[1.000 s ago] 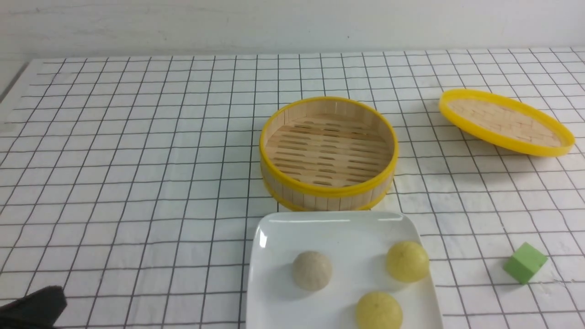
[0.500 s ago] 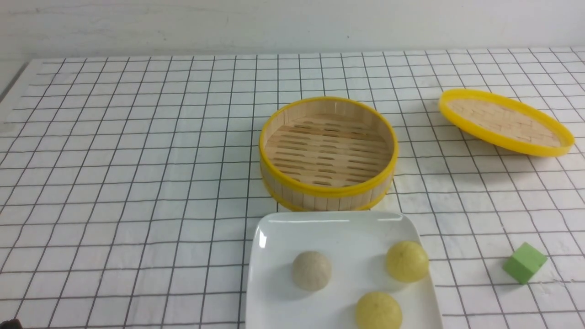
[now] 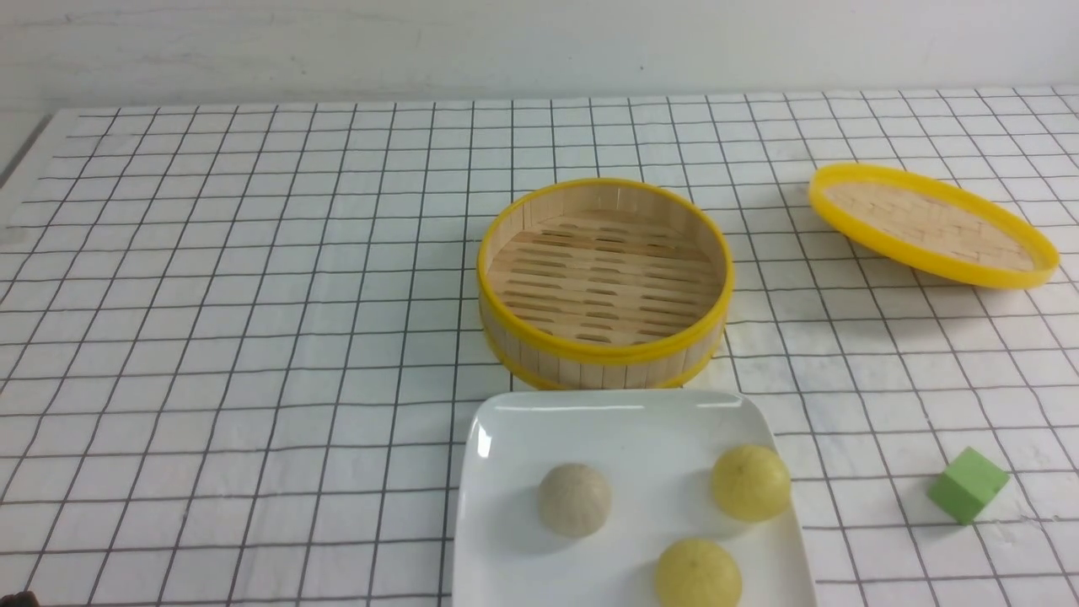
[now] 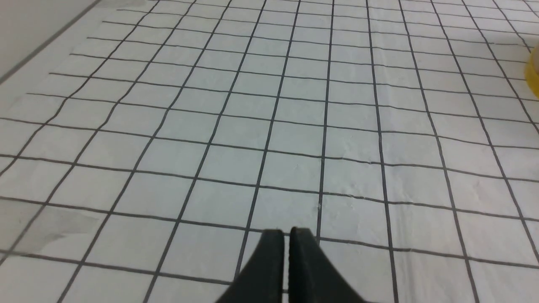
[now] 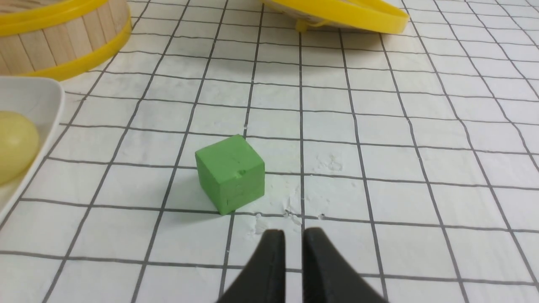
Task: Put the steamed buns into the plate on the white-black tablecloth.
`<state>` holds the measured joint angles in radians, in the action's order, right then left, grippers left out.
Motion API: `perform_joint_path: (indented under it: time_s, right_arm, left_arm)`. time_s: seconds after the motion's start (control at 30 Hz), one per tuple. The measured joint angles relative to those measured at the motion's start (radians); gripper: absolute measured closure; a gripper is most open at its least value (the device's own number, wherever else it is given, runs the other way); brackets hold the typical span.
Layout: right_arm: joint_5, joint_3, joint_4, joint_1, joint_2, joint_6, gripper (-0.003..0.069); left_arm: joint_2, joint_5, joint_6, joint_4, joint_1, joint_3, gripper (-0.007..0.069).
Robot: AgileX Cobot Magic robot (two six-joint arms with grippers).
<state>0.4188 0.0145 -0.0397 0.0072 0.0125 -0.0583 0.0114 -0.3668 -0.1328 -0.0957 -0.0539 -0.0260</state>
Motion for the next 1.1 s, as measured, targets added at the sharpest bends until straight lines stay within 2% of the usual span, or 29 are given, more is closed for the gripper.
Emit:
perform_joint_path:
  time_s: [1.1]
  right_arm:
    - [0.000,0.000,0.000,0.000,0.000,0.000,0.0553]
  left_arm:
    - [0.000,-0.003,0.000,-0.034,0.000,0.000,0.0552]
